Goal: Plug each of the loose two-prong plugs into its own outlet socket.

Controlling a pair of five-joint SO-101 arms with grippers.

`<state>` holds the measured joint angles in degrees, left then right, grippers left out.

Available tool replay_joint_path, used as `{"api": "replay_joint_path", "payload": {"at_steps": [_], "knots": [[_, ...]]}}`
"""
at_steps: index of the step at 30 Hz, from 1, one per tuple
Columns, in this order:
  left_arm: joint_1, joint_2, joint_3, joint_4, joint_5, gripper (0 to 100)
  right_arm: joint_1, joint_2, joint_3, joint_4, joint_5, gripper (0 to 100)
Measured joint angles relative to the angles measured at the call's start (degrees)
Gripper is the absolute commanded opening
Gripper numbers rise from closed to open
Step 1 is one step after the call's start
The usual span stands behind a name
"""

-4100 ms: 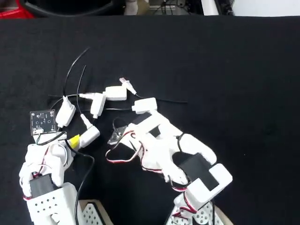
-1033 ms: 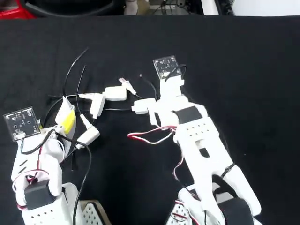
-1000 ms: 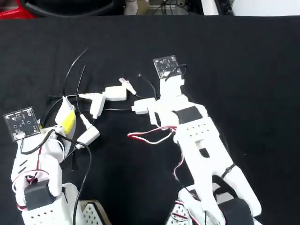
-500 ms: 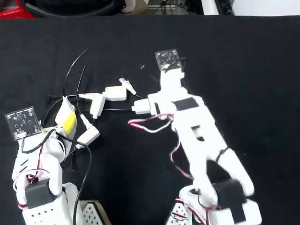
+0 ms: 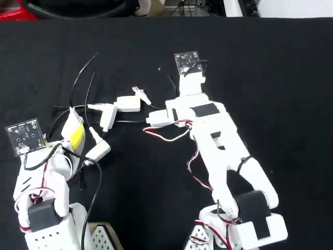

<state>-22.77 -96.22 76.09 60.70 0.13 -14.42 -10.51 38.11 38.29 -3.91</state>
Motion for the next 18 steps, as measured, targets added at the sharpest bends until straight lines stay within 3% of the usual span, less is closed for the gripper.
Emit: {"api": "replay_joint_path", "payload": {"at_steps": [9, 18], "knots": [[-3.3, 0.0, 0.4, 0.0, -3.4, 34, 0.0, 0.0, 0.0, -0.1, 0.0, 1.1], [-7.2, 0.3, 13.9, -0.8, -18.0, 34, -2.7, 0.0, 0.0, 0.6, -1.6, 1.1]]}}
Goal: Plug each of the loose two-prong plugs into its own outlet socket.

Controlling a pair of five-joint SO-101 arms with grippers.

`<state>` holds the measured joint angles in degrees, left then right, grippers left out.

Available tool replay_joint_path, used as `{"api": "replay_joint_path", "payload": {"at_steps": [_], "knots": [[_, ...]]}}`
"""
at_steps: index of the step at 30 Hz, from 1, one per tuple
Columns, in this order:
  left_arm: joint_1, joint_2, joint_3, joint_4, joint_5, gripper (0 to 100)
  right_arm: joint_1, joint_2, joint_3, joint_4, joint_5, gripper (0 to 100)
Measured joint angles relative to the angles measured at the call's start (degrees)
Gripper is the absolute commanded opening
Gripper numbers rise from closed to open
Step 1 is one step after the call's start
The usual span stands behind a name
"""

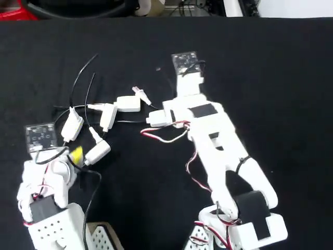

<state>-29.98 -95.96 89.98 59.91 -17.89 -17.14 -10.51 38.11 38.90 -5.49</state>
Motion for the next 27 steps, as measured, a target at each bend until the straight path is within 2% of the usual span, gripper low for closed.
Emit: {"api": "replay_joint_path", "payload": {"at_steps": [5, 17, 27], "knots": [[-1.3, 0.0, 3.5, -2.5, -1.7, 34, -0.8, 0.0, 0.0, 0.1, -0.8, 1.1], [-1.3, 0.0, 3.7, -2.8, -2.1, 34, 1.2, 5.2, -3.4, -0.3, -1.0, 1.1], [-1.3, 0.0, 3.7, -2.8, -2.1, 34, 2.0, 7.6, -8.0, 6.0, -1.0, 1.1]]}}
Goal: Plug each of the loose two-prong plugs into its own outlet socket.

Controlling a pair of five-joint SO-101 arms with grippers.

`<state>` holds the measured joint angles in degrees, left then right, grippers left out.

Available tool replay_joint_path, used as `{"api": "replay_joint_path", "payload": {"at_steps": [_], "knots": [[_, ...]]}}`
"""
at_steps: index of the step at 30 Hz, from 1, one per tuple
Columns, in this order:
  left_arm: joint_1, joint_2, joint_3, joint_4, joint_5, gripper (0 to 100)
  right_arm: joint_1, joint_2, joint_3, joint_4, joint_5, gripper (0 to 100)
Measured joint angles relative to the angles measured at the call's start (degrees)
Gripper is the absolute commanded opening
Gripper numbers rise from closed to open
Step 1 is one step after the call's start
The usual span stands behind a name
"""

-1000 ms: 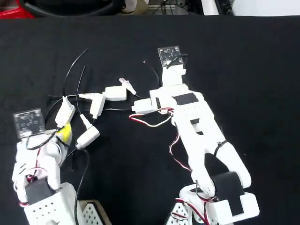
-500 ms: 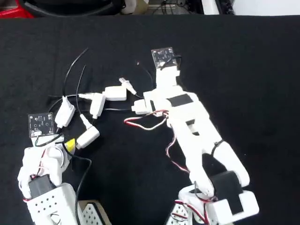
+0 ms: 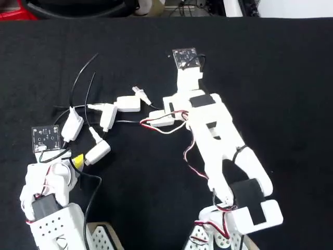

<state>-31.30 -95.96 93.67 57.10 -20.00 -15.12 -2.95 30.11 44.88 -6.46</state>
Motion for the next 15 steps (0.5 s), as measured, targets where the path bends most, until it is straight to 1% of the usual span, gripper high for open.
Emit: {"api": "replay_joint_path", "payload": {"at_steps": [10, 15], "knots": [[0.0, 0.0, 0.0, 0.0, 0.0, 34, 0.1, 1.2, -0.1, 1.6, 0.5, 1.1], [0.0, 0.0, 0.0, 0.0, 0.0, 34, -3.6, 7.6, -3.2, 0.6, 0.5, 1.1]]}}
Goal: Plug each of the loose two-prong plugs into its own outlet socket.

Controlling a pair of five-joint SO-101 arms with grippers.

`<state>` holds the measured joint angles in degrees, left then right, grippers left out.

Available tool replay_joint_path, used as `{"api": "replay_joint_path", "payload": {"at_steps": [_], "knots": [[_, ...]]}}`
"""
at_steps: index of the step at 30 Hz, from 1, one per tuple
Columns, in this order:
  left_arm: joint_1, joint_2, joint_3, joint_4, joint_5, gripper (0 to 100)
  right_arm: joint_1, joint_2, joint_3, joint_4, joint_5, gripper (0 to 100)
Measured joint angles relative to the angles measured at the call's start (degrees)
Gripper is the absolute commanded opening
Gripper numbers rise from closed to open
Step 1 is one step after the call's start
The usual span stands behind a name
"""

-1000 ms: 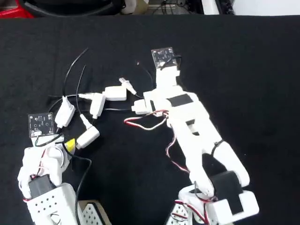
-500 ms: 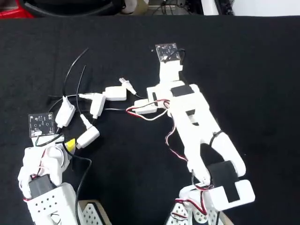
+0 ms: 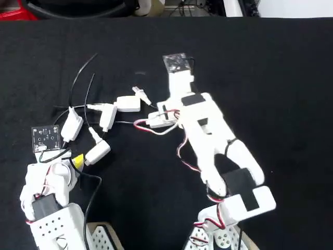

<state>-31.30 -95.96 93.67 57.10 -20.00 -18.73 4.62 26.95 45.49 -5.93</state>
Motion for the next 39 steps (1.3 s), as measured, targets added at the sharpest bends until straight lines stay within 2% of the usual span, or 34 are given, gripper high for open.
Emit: {"api": "replay_joint_path", "payload": {"at_steps": [4, 11, 14, 20, 27, 34, 39], "knots": [[0.0, 0.0, 0.0, 0.0, 0.0, 34, -1.1, 4.8, -6.8, 3.8, 0.0, 1.1], [0.0, 0.0, 0.0, 0.0, 0.0, 34, -2.5, 4.9, -8.1, 8.4, 0.5, 1.1], [0.0, 0.0, 0.0, 0.0, 0.0, 34, -6.5, 4.0, -8.1, 11.8, 1.3, 1.1], [0.0, 0.0, 0.0, 0.0, 0.0, 34, -17.5, 4.4, -9.5, 12.4, 1.9, 1.1], [-0.3, 0.0, 0.0, 0.0, 0.0, 34, -26.4, 11.5, -18.4, 12.8, 5.0, 1.1], [-0.3, 0.0, 0.0, 0.0, 0.0, 34, -30.6, 19.8, -29.6, 12.9, 5.4, 1.6], [-0.3, 0.0, 0.0, 0.0, 0.0, 34, -31.0, 22.5, -34.3, 16.9, 9.4, 19.5]]}}
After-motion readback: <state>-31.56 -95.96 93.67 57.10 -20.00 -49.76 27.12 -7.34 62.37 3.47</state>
